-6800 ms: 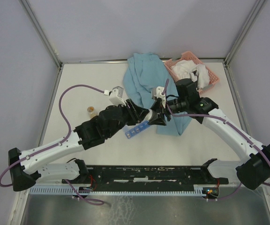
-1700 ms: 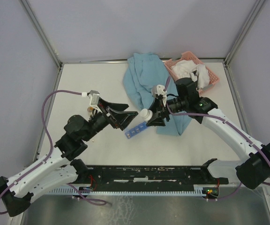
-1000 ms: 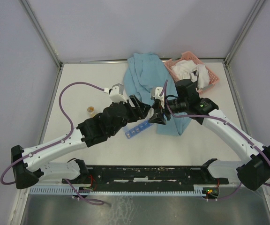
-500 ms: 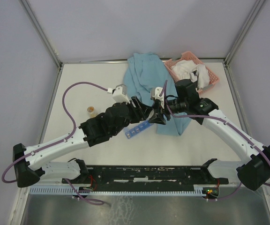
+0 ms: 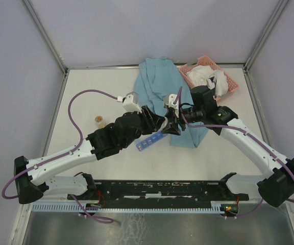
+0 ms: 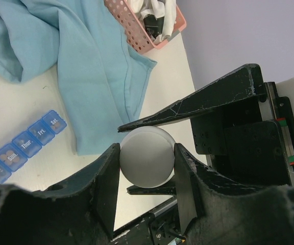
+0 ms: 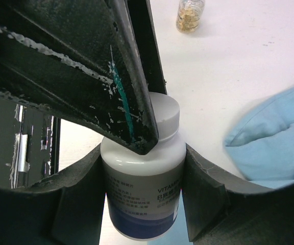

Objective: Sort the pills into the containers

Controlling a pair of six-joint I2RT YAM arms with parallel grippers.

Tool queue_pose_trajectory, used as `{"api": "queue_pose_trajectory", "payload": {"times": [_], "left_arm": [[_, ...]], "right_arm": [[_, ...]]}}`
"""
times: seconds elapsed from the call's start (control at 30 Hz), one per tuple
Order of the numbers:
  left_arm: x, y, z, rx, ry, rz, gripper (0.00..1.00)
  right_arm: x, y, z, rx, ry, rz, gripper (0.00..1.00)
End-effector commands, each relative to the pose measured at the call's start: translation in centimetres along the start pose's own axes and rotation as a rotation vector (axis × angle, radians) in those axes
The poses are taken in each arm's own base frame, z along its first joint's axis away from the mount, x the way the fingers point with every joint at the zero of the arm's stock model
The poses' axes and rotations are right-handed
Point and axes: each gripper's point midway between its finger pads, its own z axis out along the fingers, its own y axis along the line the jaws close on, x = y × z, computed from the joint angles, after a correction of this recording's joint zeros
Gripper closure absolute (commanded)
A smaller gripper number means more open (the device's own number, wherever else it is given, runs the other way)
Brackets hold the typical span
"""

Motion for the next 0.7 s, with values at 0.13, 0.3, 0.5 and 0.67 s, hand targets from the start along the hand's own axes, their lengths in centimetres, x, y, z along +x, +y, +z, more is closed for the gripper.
{"api": "queue_pose_trajectory", "payload": {"times": [0.13,0.3,0.5,0.67], "left_arm": [[0.5,-1.1,-0.6,0.118,0.001,0.053,0.66],[2.5,-1.1,-2.0,0.341,0.02,0.225,0.66],[4.2,-2.3,-4.9,0.739,0.025,0.557,0.75],[4.0,-2.0,-5.4,0.798,-0.054,0.782,0.75]], "right_arm": [[-2.7,0.2,-0.1,-0.035,-0.064,-0.002,0.91],[-3.3,1.0,0.0,-0.083,-0.089,0.031,0.91],[-4.0,1.9,0.2,-0.145,-0.128,0.073,0.91],[-4.1,2.1,0.3,-0.161,-0.135,0.088,0.91]]}}
